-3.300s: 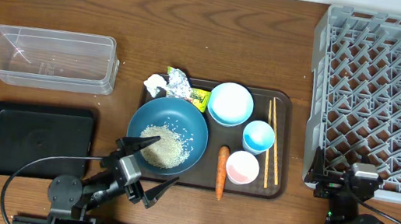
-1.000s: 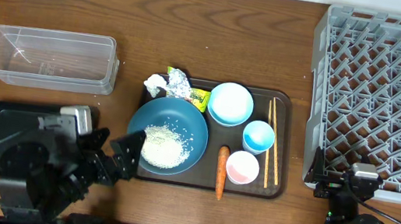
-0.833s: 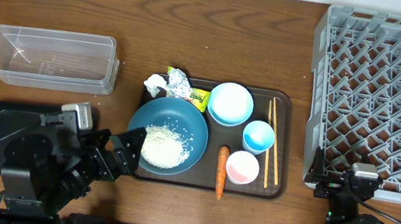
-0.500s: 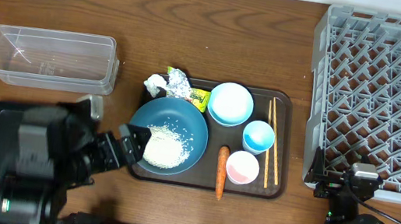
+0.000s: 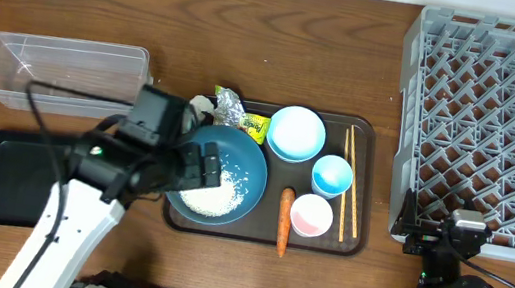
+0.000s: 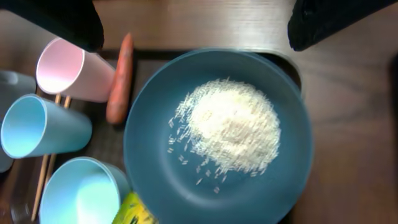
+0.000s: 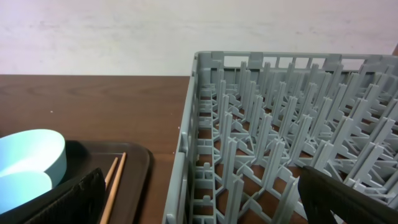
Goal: Sort waste into correct bins and load items into the dishwasher rack
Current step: 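Lower the left gripper and pinch the blue bowl's rim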
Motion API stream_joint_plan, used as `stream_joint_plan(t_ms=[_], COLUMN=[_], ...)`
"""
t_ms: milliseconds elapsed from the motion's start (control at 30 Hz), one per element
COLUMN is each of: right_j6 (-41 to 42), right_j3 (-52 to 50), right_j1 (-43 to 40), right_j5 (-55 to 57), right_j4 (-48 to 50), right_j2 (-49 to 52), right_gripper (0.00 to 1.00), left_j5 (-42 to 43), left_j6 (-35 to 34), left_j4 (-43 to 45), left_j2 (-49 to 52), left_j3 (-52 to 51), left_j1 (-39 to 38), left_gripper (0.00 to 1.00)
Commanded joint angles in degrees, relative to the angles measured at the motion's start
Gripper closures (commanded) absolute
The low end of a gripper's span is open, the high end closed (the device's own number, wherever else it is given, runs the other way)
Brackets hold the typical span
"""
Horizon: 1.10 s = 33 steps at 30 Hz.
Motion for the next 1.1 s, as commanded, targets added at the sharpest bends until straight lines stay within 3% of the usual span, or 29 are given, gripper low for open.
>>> stream_joint_plan(t_ms=[0, 100, 400, 700, 1067], right_j6=[-0.4, -0.4, -0.4, -0.4, -0.4], right_j3=[-0.2, -0.2, -0.2, -0.2, -0.2], right_j1=[0.3, 0.3, 0.3, 0.3, 0.3], right_j5=[-0.1, -0.1, -0.1, -0.1, -0.1], right_j4=[0.0, 0.0, 0.0, 0.0, 0.0], right_j2=[0.0, 0.0, 0.0, 0.0, 0.0], right_gripper=[0.01, 0.01, 0.01, 0.01, 0.01], left_j5=[-3.4, -3.1, -1.5, -9.1, -10.2], left_j6=[-5.1, -10.1, -8.7, -8.5, -8.7], left_j4=[2.0, 3.3, 8.2, 15.6, 19.3], left_j2=[2.1, 4.5, 12.6, 19.6, 27.3], left_j3=[1.4, 1.4, 1.4, 1.4, 1.4], left_j1=[-1.3, -1.7, -2.2, -9.3, -13.8], left_gripper=[0.02, 0.02, 0.02, 0.02, 0.02])
